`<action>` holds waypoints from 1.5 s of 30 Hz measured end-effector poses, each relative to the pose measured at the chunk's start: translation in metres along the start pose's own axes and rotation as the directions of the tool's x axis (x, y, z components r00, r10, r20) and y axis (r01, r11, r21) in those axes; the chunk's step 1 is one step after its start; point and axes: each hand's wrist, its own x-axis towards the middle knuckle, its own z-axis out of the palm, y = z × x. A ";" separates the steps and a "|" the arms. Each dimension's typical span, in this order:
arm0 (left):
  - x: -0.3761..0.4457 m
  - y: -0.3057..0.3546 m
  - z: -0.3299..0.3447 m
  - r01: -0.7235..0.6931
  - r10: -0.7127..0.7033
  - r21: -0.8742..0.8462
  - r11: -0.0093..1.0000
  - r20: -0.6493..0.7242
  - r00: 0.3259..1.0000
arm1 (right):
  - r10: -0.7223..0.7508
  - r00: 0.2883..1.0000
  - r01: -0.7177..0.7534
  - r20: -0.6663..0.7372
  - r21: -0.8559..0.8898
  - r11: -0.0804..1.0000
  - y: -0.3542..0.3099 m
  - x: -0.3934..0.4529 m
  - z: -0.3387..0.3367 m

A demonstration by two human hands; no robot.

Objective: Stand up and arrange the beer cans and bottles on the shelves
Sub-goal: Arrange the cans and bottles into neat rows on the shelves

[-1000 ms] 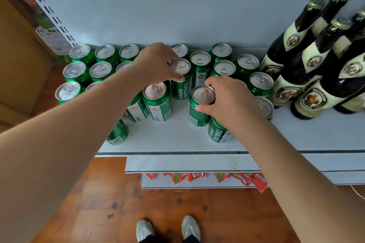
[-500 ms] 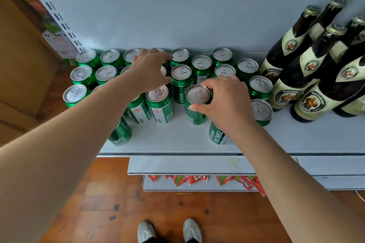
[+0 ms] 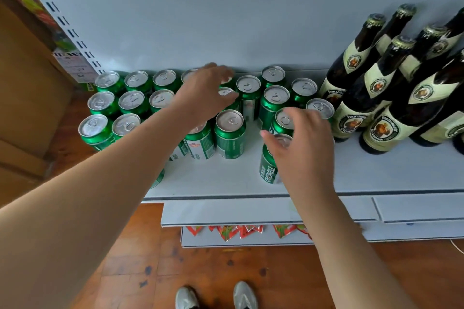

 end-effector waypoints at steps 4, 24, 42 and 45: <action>0.037 0.015 0.016 -0.055 0.039 0.154 0.987 0.100 0.994 | 0.057 0.997 -0.053 0.053 -0.066 0.996 0.016 -0.024 -0.007; 0.076 0.018 0.054 0.016 -0.014 0.157 0.988 -0.011 1.000 | 0.015 0.982 0.012 0.190 -0.145 0.989 0.024 -0.026 0.001; 0.066 0.041 0.045 -0.221 0.193 0.080 0.972 0.268 0.944 | 0.065 0.935 0.068 0.348 -0.357 0.932 0.017 0.075 -0.011; 0.068 0.035 0.030 -0.235 0.191 0.129 0.963 0.287 0.939 | 0.031 0.933 0.070 0.358 -0.267 0.961 0.022 0.081 -0.010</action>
